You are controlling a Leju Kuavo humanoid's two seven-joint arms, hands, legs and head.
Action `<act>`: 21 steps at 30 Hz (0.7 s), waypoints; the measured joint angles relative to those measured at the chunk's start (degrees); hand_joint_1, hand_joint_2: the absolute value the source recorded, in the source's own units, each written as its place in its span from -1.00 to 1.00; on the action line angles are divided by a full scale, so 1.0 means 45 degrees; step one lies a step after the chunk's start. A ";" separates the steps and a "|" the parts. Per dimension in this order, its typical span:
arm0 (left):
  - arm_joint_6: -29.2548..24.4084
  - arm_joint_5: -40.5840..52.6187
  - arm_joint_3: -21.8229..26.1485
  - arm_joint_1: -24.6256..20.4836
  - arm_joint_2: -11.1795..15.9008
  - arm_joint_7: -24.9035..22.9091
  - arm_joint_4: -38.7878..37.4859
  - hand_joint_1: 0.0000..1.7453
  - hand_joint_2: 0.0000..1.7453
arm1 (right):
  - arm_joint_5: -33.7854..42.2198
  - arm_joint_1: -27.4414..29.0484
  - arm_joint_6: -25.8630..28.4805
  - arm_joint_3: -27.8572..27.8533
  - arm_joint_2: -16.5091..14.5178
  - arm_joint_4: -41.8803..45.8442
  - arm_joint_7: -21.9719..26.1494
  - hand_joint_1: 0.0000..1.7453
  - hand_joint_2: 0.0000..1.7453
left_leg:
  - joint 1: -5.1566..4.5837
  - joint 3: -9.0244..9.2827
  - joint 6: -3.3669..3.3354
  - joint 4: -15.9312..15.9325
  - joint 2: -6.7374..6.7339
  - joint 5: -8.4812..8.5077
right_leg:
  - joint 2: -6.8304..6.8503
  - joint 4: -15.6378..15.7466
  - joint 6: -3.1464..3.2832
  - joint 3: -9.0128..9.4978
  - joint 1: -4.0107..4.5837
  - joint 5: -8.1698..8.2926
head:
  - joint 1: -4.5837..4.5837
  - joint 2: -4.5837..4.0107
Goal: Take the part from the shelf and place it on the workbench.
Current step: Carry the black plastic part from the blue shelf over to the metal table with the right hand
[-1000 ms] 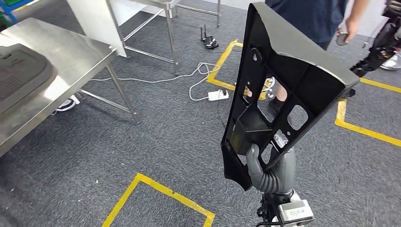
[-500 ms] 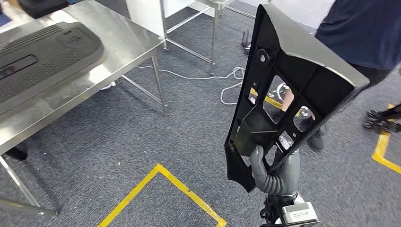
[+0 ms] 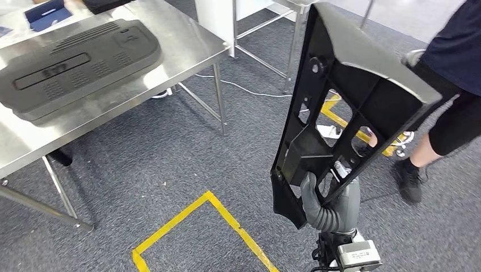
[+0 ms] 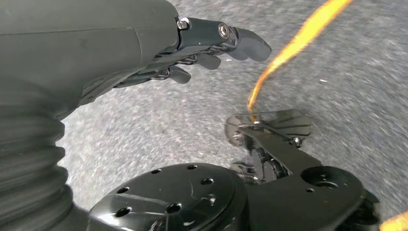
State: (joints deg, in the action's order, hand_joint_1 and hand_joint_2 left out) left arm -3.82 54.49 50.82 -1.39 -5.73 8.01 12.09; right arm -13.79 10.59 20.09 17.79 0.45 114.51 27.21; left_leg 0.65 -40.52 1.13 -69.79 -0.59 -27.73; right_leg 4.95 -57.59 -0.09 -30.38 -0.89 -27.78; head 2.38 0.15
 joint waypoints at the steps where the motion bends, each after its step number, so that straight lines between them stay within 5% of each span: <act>1: -0.0001 0.0005 0.0000 -0.0001 0.0001 -0.0001 0.0000 -1.00 1.00 | -0.0002 0.0000 0.0000 0.0000 -0.0001 0.0000 0.0000 1.00 1.00 | -0.0001 0.0243 -0.0012 0.0415 -0.0067 0.0205 | 0.0069 0.0000 -0.0006 0.0025 0.0001 -0.0014 | 0.0001 0.0000; 4: 0.0000 0.0009 0.0000 0.0000 0.0001 -0.0004 0.0000 -1.00 1.00 | -0.0004 0.0000 0.0000 0.0000 -0.0002 0.0000 -0.0002 1.00 1.00 | -0.0003 0.0421 -0.0025 0.0718 -0.0136 0.0336 | 0.0109 0.0000 -0.0014 0.0042 0.0001 -0.0025 | 0.0001 0.0000; 6: 0.0002 0.0015 0.0000 0.0007 0.0007 -0.0004 0.0002 -1.00 1.00 | -0.0004 -0.0001 0.0000 -0.0001 -0.0001 0.0000 -0.0002 1.00 1.00 | -0.0029 0.0815 -0.0067 0.1374 -0.0489 0.0515 | 0.0202 -0.0002 -0.0051 0.0083 0.0026 -0.0061 | 0.0004 0.0000; 7: 0.0007 0.0037 0.0000 -0.0001 0.0011 0.0000 0.0004 -1.00 1.00 | -0.0002 -0.0003 0.0000 -0.0004 0.0001 0.0002 -0.0001 1.00 1.00 | -0.0084 0.1015 -0.0131 0.1771 -0.0632 0.0568 | 0.0355 -0.0001 -0.0116 0.0118 0.0073 -0.0105 | -0.0013 0.0000; 8: 0.0019 0.0081 0.0000 0.0001 0.0012 -0.0004 0.0002 -1.00 1.00 | -0.0004 -0.0012 0.0000 -0.0009 0.0006 0.0017 0.0001 1.00 1.00 | -0.0093 0.1214 -0.0283 0.2193 -0.0589 0.0657 | 0.0176 -0.0230 -0.0210 0.0064 0.0102 -0.0296 | -0.0044 0.0000; 11: 0.0047 0.0200 0.0000 -0.0036 0.0007 -0.0017 -0.0001 -1.00 1.00 | -0.0012 -0.0010 0.0000 -0.0029 0.0040 0.0058 0.0004 1.00 1.00 | -0.0024 0.1256 -0.0669 0.2579 0.0306 0.0780 | -0.0876 -0.2396 -0.0320 -0.0942 0.0088 -0.1368 | -0.0163 0.0000; 13: 0.0047 0.0222 0.0000 -0.0056 0.0006 -0.0020 -0.0002 -1.00 1.00 | -0.0005 0.0011 0.0000 -0.0034 0.0071 0.0057 -0.0004 1.00 1.00 | -0.0014 0.1203 -0.0677 0.2573 0.0761 0.0804 | -0.1026 -0.3515 -0.0391 -0.1595 0.0042 -0.1630 | -0.0175 0.0000; 15: 0.0049 0.0247 0.0000 -0.0044 -0.0001 -0.0025 -0.0005 -1.00 1.00 | 0.0009 0.0008 0.0000 -0.0036 0.0090 0.0057 -0.0009 1.00 1.00 | 0.0005 0.1196 -0.0636 0.2561 0.1206 0.0832 | -0.1140 -0.2796 -0.0656 -0.1361 -0.0037 -0.1086 | -0.0177 0.0000; 17: 0.0049 0.0257 0.0000 -0.0047 -0.0015 -0.0029 -0.0005 -1.00 1.00 | 0.0006 0.0003 0.0000 -0.0039 0.0096 0.0060 -0.0010 1.00 1.00 | -0.0006 0.1140 -0.0521 0.2505 0.1609 0.0859 | -0.1744 -0.1124 -0.0858 -0.0665 -0.0165 -0.0376 | -0.0180 0.0000; 19: 0.0046 0.0279 0.0000 -0.0038 -0.0019 -0.0027 -0.0005 -1.00 1.00 | -0.0001 0.0005 -0.0002 -0.0040 0.0102 0.0062 -0.0019 1.00 1.00 | -0.0044 0.1014 -0.0358 0.2473 0.1952 0.0907 | -0.2174 -0.0236 -0.0781 -0.0299 -0.0212 -0.0084 | -0.0161 0.0000; 21: 0.0027 0.0344 0.0000 0.0029 -0.0011 -0.0024 -0.0005 -1.00 1.00 | -0.0001 -0.0007 -0.0005 -0.0045 0.0102 0.0061 -0.0027 1.00 1.00 | -0.0026 0.0903 -0.0200 0.2484 0.2158 0.0970 | -0.1931 -0.0158 -0.0567 -0.0234 -0.0213 -0.0026 | -0.0141 0.0000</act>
State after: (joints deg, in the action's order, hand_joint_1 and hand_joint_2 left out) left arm -3.70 56.04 50.82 -1.26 -5.78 7.90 12.06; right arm -13.79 10.56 20.06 17.59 0.91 114.78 27.09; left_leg 0.53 -36.46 0.23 -58.61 9.12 -23.37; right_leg -3.73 -58.30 -2.64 -31.43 -1.85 -27.89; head 1.74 0.15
